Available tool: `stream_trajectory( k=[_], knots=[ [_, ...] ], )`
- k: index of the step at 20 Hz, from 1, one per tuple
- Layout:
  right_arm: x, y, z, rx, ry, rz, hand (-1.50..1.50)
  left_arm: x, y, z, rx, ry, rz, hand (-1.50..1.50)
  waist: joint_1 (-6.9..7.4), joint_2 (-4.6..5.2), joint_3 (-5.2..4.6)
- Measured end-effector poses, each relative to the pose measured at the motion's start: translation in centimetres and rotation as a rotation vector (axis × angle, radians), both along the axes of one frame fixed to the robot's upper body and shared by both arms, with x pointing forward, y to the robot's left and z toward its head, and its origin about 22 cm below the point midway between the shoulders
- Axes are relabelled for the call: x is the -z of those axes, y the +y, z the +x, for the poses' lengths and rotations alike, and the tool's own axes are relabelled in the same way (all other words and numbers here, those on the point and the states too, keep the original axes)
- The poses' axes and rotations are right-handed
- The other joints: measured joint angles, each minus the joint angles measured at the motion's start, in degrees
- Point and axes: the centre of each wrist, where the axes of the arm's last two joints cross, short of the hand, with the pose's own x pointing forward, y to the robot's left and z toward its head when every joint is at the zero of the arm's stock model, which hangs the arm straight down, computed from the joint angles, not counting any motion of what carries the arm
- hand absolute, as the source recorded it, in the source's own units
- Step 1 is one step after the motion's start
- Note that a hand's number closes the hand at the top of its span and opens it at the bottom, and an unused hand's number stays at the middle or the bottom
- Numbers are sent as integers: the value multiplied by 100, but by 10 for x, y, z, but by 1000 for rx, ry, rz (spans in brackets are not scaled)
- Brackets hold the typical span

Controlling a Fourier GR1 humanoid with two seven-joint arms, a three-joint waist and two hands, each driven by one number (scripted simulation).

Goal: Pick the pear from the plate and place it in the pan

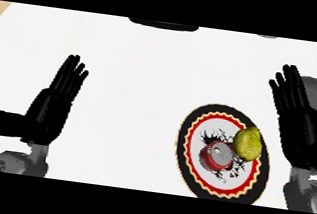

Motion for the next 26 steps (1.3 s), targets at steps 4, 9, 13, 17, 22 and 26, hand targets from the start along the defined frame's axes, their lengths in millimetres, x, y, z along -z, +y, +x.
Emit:
stream_trajectory(
  k=[4,9,13,17,22,26],
  knots=[
    [31,-28,-4,126,100,174,-150,-4,12,2,6,20,104,0,-93,30,85],
    [94,-77,-29,367,395,75,150,-5,23,3,58,64,271,0,-72,177,115],
    [134,-70,-39,607,434,190,-150,-8,31,4,82,111,338,0,-58,47,54],
    [150,-60,-42,632,385,227,-150,-13,26,8,97,137,362,0,-52,-62,-36],
    [144,-76,-42,495,477,164,-150,-16,22,10,110,146,383,0,-24,-112,-50],
    [129,-95,-39,364,583,79,-150,-16,22,9,116,153,391,0,12,-102,-5]
  ],
)
